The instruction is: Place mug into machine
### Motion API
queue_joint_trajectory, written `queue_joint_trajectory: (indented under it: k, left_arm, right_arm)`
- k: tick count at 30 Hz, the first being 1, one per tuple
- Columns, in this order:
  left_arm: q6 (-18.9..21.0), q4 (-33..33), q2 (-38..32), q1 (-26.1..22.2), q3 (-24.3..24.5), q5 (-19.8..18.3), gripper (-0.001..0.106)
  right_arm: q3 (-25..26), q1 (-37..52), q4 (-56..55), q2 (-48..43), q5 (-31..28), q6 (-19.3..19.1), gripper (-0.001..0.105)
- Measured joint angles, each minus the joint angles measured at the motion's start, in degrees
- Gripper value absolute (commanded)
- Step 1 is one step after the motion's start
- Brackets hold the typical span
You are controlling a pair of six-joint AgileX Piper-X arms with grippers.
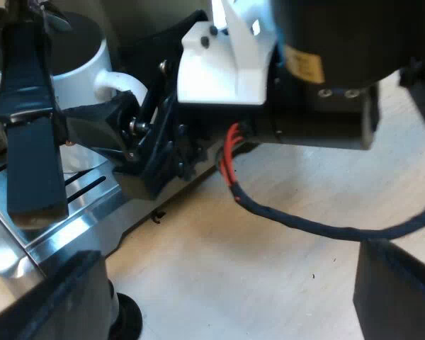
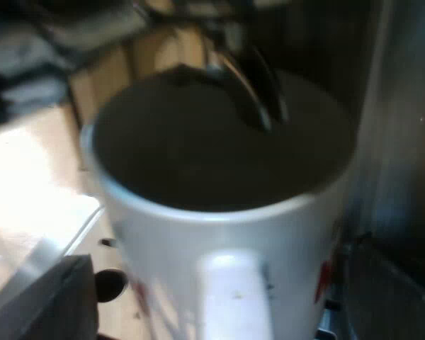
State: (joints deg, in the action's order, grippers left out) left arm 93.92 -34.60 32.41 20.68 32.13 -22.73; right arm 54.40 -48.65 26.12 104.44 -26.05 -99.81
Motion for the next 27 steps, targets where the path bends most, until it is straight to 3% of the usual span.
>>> queue_joint_trajectory:
  k: [7,10,19,27]
  left_arm:
    - [0.0,0.0,0.0,0.0,0.0,-0.06,0.071]
    - [0.0,0.0,0.0,0.0,0.0,-0.06,0.071]
    - [0.0,0.0,0.0,0.0,0.0,-0.06,0.071]
    - [0.0,0.0,0.0,0.0,0.0,-2.38,0.071]
  right_arm:
    - [-0.18,-2.17,-11.51,-5.72,-1.03,3.86,0.072]
    - [-1.87,-3.54,-12.67,-8.46,-4.35,5.67,0.072]
    - [-8.71,-10.67,-16.63,-19.72,-11.29,6.09,0.072]
    - [-9.04,-16.39,-25.19,-29.27,-15.6,6.31,0.072]
